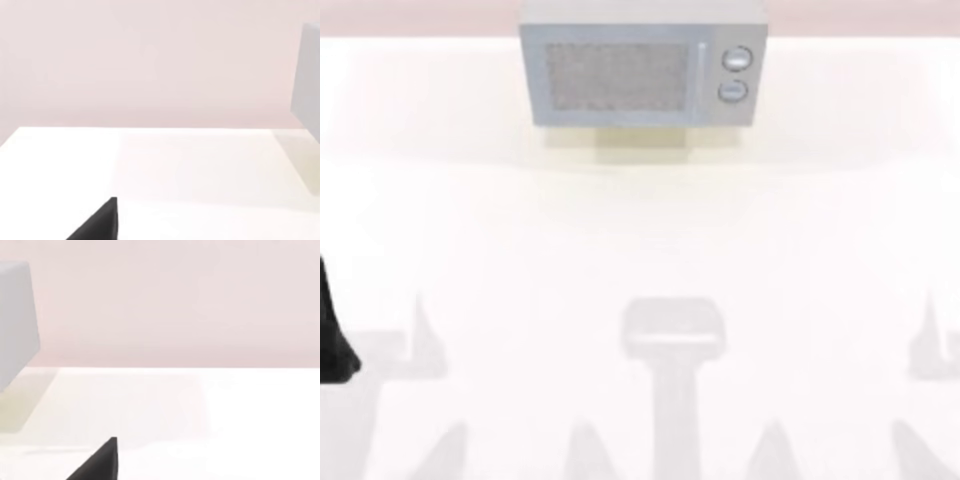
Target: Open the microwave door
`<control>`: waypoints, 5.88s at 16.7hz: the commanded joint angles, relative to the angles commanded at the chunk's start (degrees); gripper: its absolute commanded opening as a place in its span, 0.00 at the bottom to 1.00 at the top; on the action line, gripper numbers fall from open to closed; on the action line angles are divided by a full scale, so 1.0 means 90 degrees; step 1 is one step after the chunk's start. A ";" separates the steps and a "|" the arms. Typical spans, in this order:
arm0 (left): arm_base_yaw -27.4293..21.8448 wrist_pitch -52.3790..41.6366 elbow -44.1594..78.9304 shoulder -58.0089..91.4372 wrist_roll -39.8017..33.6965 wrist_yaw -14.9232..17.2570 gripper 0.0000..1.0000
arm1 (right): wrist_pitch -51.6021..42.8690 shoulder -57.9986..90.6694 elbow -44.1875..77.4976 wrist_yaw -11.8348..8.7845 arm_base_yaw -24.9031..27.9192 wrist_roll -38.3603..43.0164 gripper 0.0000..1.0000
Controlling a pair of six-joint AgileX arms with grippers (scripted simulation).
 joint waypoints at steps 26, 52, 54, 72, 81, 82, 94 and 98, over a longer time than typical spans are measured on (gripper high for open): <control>-0.4914 -0.0871 0.9331 1.2107 -0.2557 -0.4394 1.00 | 0.0000 0.0000 0.0000 0.0000 0.0000 0.0000 1.00; -0.4615 -0.0497 1.1394 1.4453 -0.2271 -0.4110 0.70 | 0.0000 0.0000 0.0000 0.0000 0.0000 0.0000 1.00; -0.4615 -0.0497 1.1394 1.4453 -0.2271 -0.4110 0.55 | 0.0000 0.0000 0.0000 0.0000 0.0000 0.0000 1.00; -0.4951 -0.0511 1.1002 1.4233 -0.2289 -0.4148 0.00 | 0.0000 0.0000 0.0000 0.0000 0.0000 0.0000 1.00; -0.4851 -0.0282 1.0571 1.3943 -0.2432 -0.4318 0.00 | 0.0000 0.0000 0.0000 0.0000 0.0000 0.0000 1.00; -0.4851 -0.0282 1.0571 1.3943 -0.2432 -0.4318 0.00 | 0.0000 0.0000 0.0000 0.0000 0.0000 0.0000 1.00; -0.4851 -0.0282 1.0571 1.3943 -0.2432 -0.4318 0.00 | 0.0000 0.0000 0.0000 0.0000 0.0000 0.0000 1.00; -0.4851 -0.0282 1.0571 1.3943 -0.2432 -0.4318 0.00 | 0.0000 0.0000 0.0000 0.0000 0.0000 0.0000 1.00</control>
